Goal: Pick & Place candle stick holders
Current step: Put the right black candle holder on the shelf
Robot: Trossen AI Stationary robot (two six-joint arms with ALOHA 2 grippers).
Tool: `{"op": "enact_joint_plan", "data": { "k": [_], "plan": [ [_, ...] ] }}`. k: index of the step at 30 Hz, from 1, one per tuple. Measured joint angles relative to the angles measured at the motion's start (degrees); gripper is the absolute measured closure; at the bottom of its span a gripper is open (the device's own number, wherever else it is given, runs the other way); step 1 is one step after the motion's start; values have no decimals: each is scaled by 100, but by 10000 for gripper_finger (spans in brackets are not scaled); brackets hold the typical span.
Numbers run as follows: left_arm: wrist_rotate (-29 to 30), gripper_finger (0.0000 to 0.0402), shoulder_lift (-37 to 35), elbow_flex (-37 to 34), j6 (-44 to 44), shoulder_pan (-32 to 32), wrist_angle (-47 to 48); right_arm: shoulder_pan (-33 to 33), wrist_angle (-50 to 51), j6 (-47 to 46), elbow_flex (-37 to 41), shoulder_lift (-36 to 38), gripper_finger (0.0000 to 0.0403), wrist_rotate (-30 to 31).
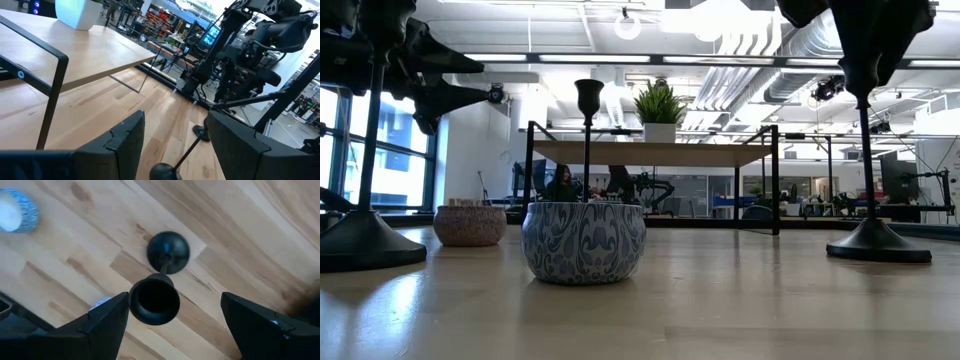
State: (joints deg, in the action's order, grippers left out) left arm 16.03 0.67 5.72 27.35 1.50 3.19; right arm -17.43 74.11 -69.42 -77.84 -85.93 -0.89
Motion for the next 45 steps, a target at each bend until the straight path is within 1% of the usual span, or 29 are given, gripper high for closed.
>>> {"op": "enact_joint_plan", "data": {
  "k": [15, 20, 45],
  "plan": [
    [20, 188, 0, 0, 0, 0, 1, 2, -271, -111, 0, 0, 94, -64],
    [20, 188, 0, 0, 0, 0, -1, 2, -283, 353, 0, 0, 94, -61],
    [15, 188, 0, 0, 0, 0, 0, 18, -410, 490, 0, 0, 94, -41]
  ]
}}
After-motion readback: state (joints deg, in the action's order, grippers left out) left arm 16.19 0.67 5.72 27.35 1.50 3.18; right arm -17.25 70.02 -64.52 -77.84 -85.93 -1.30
